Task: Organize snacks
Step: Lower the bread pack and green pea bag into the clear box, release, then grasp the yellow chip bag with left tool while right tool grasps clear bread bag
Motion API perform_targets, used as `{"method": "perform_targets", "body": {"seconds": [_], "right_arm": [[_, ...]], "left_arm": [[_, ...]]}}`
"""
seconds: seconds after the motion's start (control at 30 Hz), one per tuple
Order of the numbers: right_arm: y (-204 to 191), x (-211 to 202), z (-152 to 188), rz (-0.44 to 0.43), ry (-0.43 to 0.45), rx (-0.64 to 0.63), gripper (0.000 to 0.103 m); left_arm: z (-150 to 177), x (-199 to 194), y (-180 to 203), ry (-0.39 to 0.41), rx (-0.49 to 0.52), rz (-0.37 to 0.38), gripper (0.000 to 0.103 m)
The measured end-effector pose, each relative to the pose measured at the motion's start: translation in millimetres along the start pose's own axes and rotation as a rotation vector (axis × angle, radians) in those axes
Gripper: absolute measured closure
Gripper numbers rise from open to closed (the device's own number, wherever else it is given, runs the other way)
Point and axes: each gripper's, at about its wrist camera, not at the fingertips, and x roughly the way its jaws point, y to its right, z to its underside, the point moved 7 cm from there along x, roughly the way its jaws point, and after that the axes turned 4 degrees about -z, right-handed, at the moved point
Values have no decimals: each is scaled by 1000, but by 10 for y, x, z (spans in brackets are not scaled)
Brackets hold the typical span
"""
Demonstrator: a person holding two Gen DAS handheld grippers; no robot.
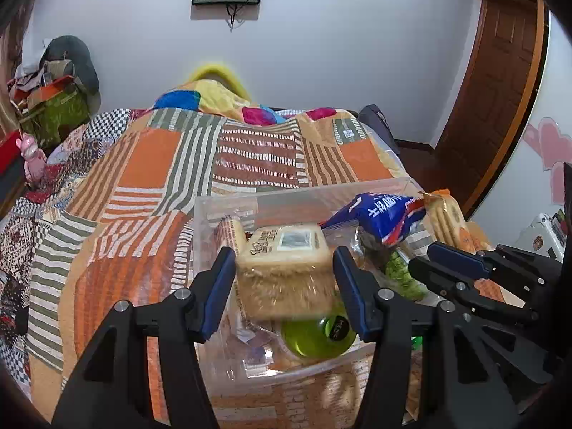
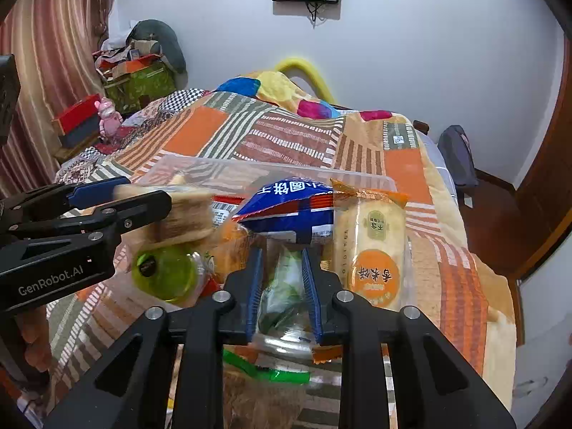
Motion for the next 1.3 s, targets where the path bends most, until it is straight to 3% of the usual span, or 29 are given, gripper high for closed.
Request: {"method": "perform_targets", "body": {"seconds": [0.13,0.33,0.6,1.07,1.3], "right_arm": [[-34,-97,-18,-11,11,-2,76],[-46,-324,10,-32,40,9,59],[-62,-481,299,-69,10,37,45],[-133,-38,926,-119,-194,85,44],[-140,-56,1000,-142,-194,111,51]], "left_arm": [[1,-128,48,7,18,12,48],[35,-420,97,31,44,20,46],[326,-717,104,9,71,34,38],[1126,-577,192,-167,60,85,37],[1323,-545,274,-219,45,106,37]]}}
